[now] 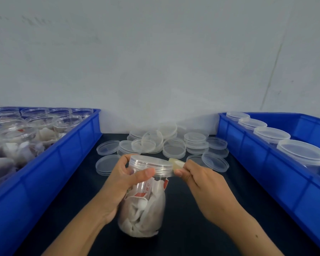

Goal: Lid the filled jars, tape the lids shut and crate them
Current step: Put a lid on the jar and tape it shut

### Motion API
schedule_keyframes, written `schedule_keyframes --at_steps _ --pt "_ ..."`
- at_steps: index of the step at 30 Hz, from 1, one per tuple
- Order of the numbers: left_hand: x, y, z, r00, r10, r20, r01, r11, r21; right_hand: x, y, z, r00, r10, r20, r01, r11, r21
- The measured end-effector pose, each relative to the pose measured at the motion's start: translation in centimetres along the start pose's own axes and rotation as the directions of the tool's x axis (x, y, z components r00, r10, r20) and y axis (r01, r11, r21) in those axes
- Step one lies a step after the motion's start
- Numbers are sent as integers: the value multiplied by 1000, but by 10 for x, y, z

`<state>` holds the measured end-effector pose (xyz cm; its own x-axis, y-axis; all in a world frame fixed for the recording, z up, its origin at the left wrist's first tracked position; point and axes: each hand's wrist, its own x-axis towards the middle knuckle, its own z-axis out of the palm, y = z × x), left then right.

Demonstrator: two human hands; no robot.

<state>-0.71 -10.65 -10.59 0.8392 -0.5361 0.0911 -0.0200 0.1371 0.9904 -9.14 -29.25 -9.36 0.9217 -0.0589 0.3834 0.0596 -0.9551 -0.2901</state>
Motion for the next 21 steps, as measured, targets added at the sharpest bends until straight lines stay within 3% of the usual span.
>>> schedule_keyframes --at_steps 14,21 --pt "6 -6 -2 998 15 -54 -17 999 -34 1 -2 3 983 10 -184 -35 991 -133" --pt "6 -5 -2 999 13 -48 -14 1000 -19 2 0 4 988 5 -155 -29 988 -153"
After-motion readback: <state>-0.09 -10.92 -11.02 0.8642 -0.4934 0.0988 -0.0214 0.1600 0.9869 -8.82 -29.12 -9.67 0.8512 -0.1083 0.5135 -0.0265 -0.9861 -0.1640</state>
